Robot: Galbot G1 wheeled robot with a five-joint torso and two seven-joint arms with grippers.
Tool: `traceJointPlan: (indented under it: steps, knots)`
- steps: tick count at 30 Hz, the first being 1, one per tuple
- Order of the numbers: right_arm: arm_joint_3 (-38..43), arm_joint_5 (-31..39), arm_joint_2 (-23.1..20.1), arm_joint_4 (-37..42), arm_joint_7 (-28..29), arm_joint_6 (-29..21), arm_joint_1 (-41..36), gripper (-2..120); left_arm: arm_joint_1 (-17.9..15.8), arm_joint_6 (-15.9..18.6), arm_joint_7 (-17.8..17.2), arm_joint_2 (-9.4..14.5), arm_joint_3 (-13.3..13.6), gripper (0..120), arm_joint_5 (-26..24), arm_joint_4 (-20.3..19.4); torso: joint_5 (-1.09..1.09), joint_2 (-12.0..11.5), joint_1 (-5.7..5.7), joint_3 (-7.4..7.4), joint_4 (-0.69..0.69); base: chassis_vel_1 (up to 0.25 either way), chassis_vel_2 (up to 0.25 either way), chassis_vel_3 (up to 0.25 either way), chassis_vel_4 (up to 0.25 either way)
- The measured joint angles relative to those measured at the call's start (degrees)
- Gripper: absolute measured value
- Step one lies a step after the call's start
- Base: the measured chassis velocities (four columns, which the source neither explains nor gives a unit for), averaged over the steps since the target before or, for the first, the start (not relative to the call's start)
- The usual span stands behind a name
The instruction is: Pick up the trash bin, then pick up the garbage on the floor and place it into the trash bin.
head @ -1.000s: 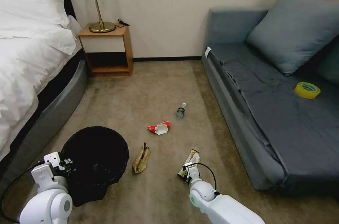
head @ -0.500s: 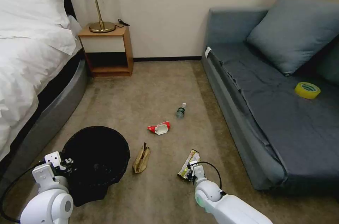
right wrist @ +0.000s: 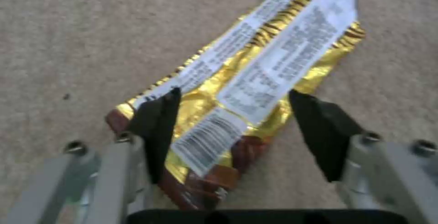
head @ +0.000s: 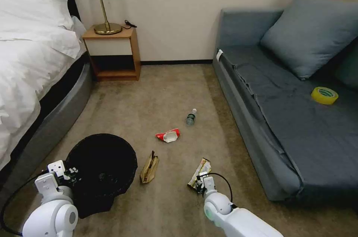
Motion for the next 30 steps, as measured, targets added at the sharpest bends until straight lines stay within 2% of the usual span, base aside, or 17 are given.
traceJointPlan:
  steps: [8, 14, 23, 27, 30]
  knots:
    - [-1.31, -1.45, 2.61, -5.55, -0.54, 1.16, 1.88, 98, 0.14, -0.05, 0.05, 0.12, -0.27, 3, 0.01, 0.06, -0.01, 0.00, 0.00, 0.00, 0.00, 0.000, 0.000, 0.000, 0.000]
    - [-1.47, -1.62, 3.15, -6.41, -0.83, 1.30, 2.23, 100, 0.09, -0.08, 0.07, 0.16, -0.36, 3, 0.01, 0.07, -0.01, 0.00, 0.00, 0.00, 0.00, 0.000, 0.000, 0.000, 0.000]
    - [-1.49, -1.88, 3.22, -6.22, -1.30, 1.49, 1.85, 83, 0.02, -0.11, 0.08, -0.02, -0.31, 3, 0.06, 0.07, 0.00, 0.01, 0.00, -0.01, 0.00, 0.000, 0.000, 0.000, 0.000]
    - [-1.44, -2.36, 3.31, -6.54, -1.74, 1.54, 1.60, 67, 0.29, -0.23, 0.09, -0.09, -0.30, 3, 0.16, -0.04, 0.02, 0.02, -0.01, -0.01, 0.02, 0.000, 0.000, 0.000, 0.000]
    - [-1.42, -2.70, 3.33, -6.71, -1.93, 1.56, 1.43, 60, 0.37, -0.28, 0.09, -0.10, -0.32, 3, 0.19, -0.10, 0.03, 0.02, -0.01, -0.01, 0.03, 0.000, 0.000, 0.000, 0.000]
